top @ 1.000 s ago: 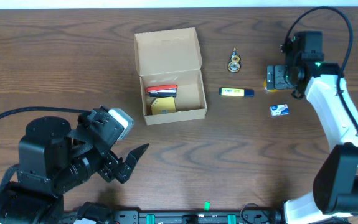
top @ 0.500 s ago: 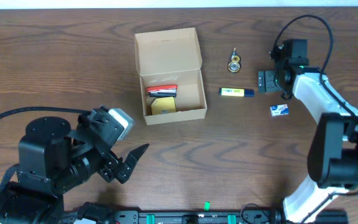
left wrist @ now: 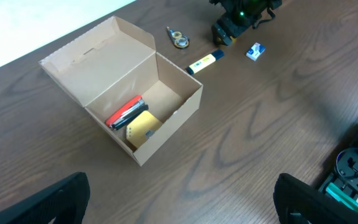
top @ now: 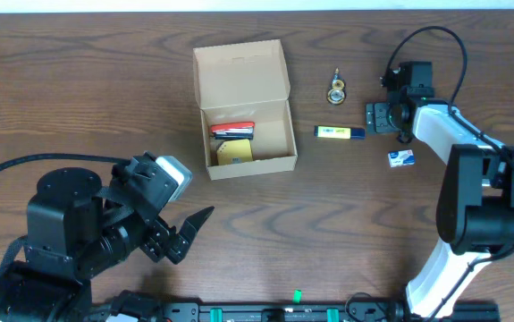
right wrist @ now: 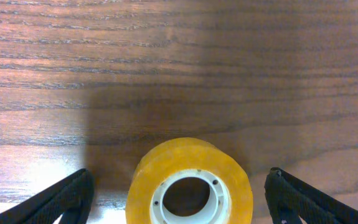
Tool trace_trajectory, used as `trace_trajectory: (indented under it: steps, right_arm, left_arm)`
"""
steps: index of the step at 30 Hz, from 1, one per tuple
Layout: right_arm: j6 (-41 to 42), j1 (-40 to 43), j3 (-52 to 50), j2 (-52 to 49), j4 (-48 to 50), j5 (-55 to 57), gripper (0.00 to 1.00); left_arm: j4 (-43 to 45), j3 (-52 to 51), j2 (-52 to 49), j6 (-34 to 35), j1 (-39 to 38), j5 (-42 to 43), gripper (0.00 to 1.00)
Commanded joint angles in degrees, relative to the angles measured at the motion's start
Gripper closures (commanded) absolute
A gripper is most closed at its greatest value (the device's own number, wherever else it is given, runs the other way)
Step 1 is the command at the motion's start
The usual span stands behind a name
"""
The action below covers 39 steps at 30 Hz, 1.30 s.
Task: Pack container
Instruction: 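Move the right gripper over the yellow tape roll, then lower the right gripper and grasp the tape roll, then lift the tape roll and carry it over the box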
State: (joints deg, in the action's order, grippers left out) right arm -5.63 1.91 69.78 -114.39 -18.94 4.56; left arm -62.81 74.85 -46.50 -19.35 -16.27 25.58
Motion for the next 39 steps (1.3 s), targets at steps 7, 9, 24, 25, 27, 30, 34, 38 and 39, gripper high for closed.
trace_trajectory:
  steps: [7,9,24,25,27,30,34,38,39]
  right_arm:
    - [0.52,0.81,-0.24,-2.73,0.57,-0.33,0.29]
    - [1.27,0.79,-0.24,-3.39,0.48,-0.74,0.3]
    - [3.06,0.55,2.29,-3.26,-2.69,-1.25,0.72]
    - [3.06,0.33,3.65,-3.1,-4.42,-1.44,0.75]
    - [3.06,-0.13,6.4,-2.4,-7.78,-1.66,0.86]
    - [3.04,-0.96,10.88,-0.63,-12.46,-1.64,0.96]
    - [3.04,-2.75,17.14,2.64,-18.53,-1.66,0.99]
    - [3.02,-6.38,22.45,6.67,-23.74,-2.89,0.99]
    - [3.02,-7.65,23.28,7.82,-24.61,-3.17,0.99]
  left_arm:
    - [-0.04,1.07,0.02,-0.37,0.13,0.85,0.05]
    - [-0.04,1.07,0.02,-0.37,0.13,0.85,0.05]
    - [-0.04,1.07,0.02,-0.37,0.13,0.83,0.05]
    - [-0.04,1.07,0.02,-0.37,0.13,0.83,0.05]
    - [-0.04,1.07,0.02,-0.37,0.13,0.85,0.05]
    - [-0.04,1.07,0.02,-0.37,0.13,0.83,0.05]
    - [-0.04,1.07,0.02,-0.37,0.13,0.83,0.05]
    - [-0.04,1.07,0.02,-0.37,0.13,0.85,0.05]
    - [-0.04,1.07,0.02,-0.37,0.13,0.85,0.05]
